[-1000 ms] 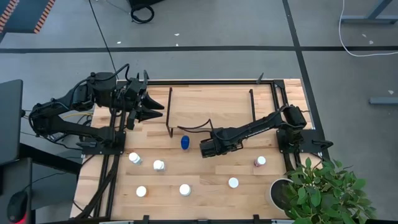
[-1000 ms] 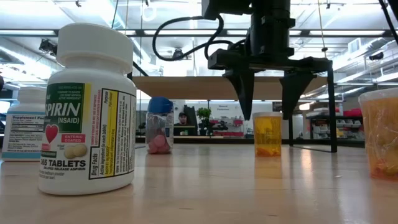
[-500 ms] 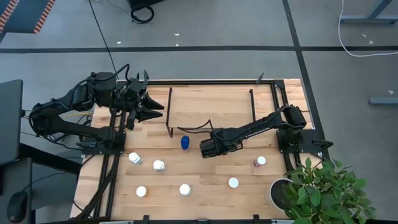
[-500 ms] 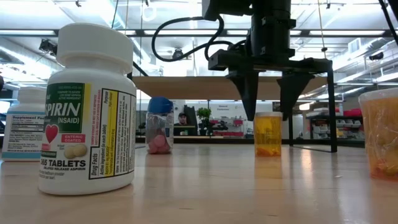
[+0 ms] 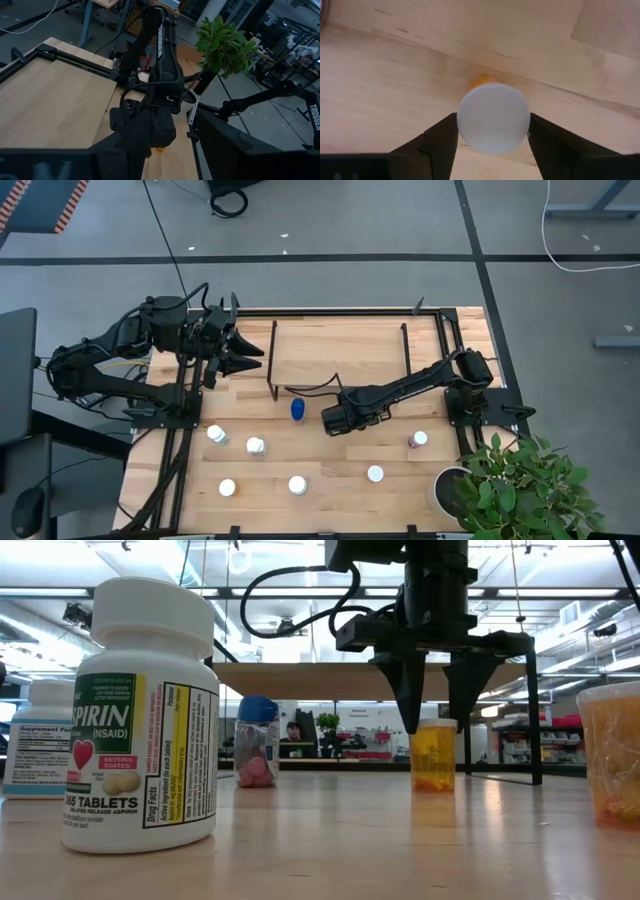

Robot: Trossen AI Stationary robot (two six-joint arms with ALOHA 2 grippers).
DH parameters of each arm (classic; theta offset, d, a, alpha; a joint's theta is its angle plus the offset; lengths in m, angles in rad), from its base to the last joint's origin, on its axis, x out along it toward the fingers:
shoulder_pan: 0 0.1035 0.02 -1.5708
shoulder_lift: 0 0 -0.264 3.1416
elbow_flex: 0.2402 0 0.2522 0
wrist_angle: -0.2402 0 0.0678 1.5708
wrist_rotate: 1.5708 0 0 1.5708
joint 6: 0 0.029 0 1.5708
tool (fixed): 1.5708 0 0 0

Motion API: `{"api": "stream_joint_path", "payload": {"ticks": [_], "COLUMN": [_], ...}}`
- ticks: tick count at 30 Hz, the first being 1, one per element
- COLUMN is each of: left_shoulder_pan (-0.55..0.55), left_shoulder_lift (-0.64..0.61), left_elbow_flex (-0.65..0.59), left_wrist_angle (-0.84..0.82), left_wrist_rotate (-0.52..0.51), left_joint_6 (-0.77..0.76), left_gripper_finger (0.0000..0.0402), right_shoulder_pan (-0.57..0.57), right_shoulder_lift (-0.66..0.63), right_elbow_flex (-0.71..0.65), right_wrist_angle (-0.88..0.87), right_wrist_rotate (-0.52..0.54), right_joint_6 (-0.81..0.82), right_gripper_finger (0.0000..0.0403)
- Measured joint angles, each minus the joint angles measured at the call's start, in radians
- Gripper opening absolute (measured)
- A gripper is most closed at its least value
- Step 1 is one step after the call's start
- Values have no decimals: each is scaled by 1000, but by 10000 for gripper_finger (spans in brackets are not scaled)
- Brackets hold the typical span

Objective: Pick and place medicine bottles onto shelf by color
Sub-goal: Put the top right orange pill bottle on the shelf

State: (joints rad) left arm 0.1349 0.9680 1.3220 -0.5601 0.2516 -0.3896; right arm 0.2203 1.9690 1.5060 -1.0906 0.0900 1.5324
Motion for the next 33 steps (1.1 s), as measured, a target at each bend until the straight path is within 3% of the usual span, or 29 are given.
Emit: {"api": "stream_joint_path", "payload": {"ticks": [10,25,33], "left_shoulder_pan": [0,0,0], "left_shoulder_lift": [0,0,0], "left_elbow_flex": [0,0,0], "left_wrist_angle": [-23,-23,-21], "left_wrist_rotate": [0,0,0], "left_joint_6": [0,9,9], "left_gripper_finger": [172,173,173], "right_shoulder_pan": [4,-2,-107], "right_shoulder_lift": [0,-1,-14], "right_elbow_flex": [129,657,676], "right_wrist_angle": [-44,-490,-481], "right_wrist_rotate": [-113,-46,-26], "right_joint_6": [-148,-302,-420], "right_gripper_finger": [233,232,232]}}
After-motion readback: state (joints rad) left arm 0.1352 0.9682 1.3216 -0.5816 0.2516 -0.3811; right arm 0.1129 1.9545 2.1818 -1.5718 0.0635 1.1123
